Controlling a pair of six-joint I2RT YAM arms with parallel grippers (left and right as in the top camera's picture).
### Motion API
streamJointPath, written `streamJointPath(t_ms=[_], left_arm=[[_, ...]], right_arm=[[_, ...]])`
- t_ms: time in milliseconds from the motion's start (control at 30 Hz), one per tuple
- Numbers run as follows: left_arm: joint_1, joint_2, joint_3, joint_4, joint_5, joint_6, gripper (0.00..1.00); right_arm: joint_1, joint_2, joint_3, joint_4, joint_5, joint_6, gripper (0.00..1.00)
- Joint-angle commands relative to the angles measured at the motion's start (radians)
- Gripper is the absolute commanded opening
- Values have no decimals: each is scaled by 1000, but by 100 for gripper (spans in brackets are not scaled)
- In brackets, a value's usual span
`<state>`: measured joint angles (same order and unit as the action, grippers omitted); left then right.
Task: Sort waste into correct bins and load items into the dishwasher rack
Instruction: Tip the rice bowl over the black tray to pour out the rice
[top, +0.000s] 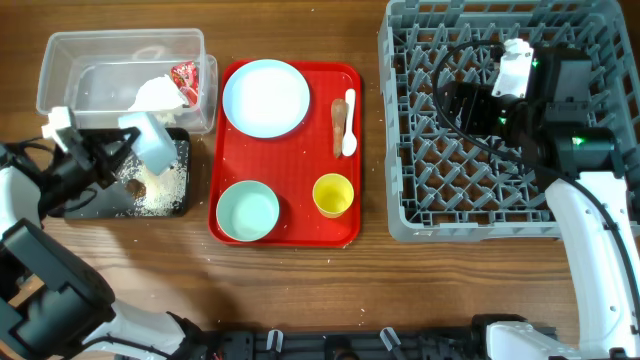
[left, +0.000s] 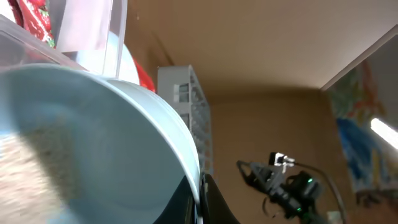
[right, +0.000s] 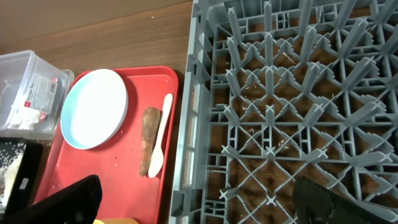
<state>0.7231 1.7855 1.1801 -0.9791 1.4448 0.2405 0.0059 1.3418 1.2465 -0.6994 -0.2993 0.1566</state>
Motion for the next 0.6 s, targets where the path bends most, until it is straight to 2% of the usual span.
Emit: streamJointPath(t_ms=[0, 167, 233, 300, 433, 467, 567], left_arm=[[48, -12, -6, -3, 77, -87, 4], [198, -12, -6, 43, 77, -233, 4], [224, -11, -6, 77, 35, -261, 4], [228, -11, -6, 56, 1, -357, 4], [228, -8, -6, 140, -27, -362, 4], [228, -6, -6, 157, -76, -409, 4], [201, -15, -6, 77, -74, -396, 4]], right_arm=[[4, 10, 21, -1, -10, 4, 100], [4, 10, 21, 0, -10, 4, 100], [4, 10, 21, 6, -10, 4, 100], [4, 10, 21, 11, -10, 4, 100], [4, 10, 21, 10, -10, 4, 100], [4, 10, 21, 16, -10, 4, 100], [4, 10, 21, 22, -10, 4, 100]])
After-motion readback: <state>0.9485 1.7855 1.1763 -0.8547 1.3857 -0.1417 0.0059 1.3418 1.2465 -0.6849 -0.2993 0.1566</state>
